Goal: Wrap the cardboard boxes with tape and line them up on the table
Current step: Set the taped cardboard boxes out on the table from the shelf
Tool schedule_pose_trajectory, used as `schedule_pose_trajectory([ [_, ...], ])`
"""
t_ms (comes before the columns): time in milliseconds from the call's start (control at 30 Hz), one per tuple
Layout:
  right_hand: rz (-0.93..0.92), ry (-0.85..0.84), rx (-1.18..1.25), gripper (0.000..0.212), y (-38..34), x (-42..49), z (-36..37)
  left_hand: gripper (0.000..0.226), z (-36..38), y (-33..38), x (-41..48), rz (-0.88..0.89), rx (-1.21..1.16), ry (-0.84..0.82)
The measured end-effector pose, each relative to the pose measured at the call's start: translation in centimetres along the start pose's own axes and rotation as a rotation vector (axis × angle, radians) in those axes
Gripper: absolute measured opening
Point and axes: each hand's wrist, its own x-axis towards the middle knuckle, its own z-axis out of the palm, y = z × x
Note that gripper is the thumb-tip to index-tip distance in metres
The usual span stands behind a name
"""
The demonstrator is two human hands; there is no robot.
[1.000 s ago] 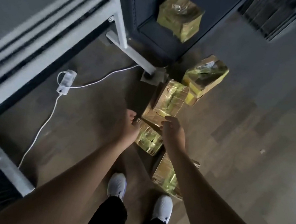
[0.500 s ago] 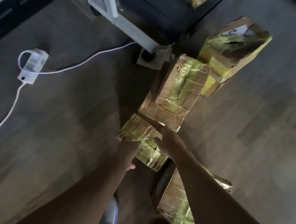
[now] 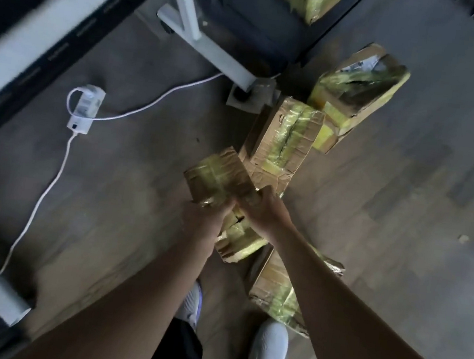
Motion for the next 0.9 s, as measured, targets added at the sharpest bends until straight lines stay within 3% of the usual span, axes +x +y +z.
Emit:
schedule_pose_trajectory([
  [100,0.036,0.007,0.009,0.050,-3.2,-4.8,-5.0,0.073,-2.4,4.0,-6.0,0.064,0.093,-0.047],
  [233,0.082,0.030,0.087,0.063,-8.1,-11.0,-11.5,0.060,-4.2,9.5,-14.2,0.113,0.015,-0.103],
  [433,-0.016,0.118,0.010,0.067,-16.9,-21.1,-22.3,0.066,-8.9,19.2,-27.4,0.307,-0.055,-0.119],
  [633,-0.275,0.163,-0.137,0.072,-29.1,-28.3,-27.6,0.053,-17.3,27.7,-36.0,0.499,-0.119,0.077],
  [900,-0.696,0.101,-0.266,0.052,-43.5,-33.5,-27.7,0.043,-30.9,32.7,-39.7,0.679,-0.073,0.310],
])
